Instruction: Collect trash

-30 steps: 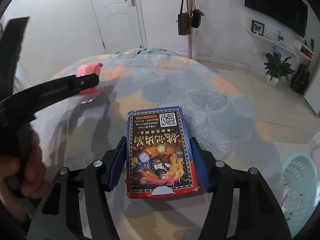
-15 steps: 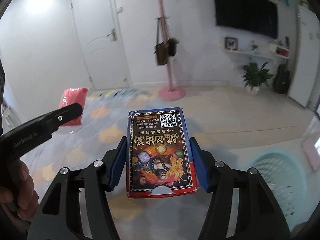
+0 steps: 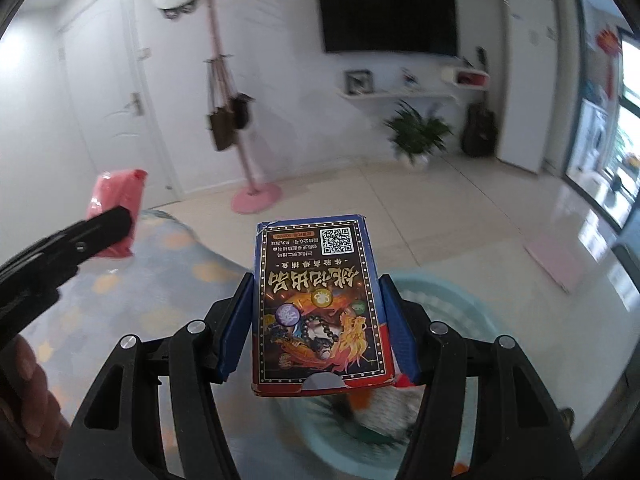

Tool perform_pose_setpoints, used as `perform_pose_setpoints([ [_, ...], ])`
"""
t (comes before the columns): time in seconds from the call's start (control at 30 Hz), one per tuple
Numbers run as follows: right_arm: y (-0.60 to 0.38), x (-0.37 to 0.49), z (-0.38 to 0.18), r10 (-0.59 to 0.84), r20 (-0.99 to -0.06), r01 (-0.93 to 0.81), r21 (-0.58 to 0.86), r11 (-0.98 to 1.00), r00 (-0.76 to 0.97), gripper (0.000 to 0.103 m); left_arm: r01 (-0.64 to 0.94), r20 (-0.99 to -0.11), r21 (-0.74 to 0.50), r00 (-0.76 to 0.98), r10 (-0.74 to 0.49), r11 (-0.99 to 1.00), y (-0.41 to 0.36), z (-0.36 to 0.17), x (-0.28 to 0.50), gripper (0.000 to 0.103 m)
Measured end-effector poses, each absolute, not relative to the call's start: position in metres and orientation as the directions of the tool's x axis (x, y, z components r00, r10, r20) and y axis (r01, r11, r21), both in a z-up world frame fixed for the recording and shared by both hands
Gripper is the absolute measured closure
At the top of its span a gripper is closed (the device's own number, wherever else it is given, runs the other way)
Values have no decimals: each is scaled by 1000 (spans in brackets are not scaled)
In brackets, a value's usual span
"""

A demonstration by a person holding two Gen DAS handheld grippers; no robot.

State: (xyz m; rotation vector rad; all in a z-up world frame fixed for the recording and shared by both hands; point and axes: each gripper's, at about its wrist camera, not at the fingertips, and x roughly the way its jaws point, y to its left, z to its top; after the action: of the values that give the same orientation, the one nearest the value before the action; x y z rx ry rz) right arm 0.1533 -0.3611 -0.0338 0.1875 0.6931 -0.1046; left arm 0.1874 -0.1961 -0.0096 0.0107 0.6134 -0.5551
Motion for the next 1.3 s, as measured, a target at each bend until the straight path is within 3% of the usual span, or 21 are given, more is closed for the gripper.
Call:
perform_pose_setpoints([
  [0.5,-441,161,-131,-91,-816,332,128,935,571,45,556,-706,-184,499,-503,810,-244,-86,215,66],
  [0.57,-442,166,-141,-69,-833,340,147,929,548,44,555,-712,-208,478,-514,805,-240,-89,219,59],
  [0.6,-443,166,-144,-56,-839,342,159,926,541,44,554,-710,-217,475,-520,804,-238,-89,219,47],
  [0.63,-443,166,-145,-53,-838,344,165,925,544,44,548,-703,-222,483,-522,806,-235,-87,219,37],
  [0.67,-443,163,-144,-58,-830,347,167,923,555,44,544,-696,-224,491,-523,809,-232,-85,217,35],
  [0.97,-435,147,-114,-60,-791,320,176,931,609,44,520,-645,-251,539,-542,816,-206,-62,199,34],
  [1.1,-416,128,-86,-60,-740,278,175,945,669,44,505,-592,-226,607,-530,833,-185,-39,177,34],
  [1.2,-399,111,-62,-63,-694,243,165,956,717,44,469,-526,-194,691,-495,861,-164,-20,149,26],
  [1.3,-380,92,-41,-78,-650,221,141,965,756,44,418,-458,-138,777,-432,898,-147,-8,120,25],
])
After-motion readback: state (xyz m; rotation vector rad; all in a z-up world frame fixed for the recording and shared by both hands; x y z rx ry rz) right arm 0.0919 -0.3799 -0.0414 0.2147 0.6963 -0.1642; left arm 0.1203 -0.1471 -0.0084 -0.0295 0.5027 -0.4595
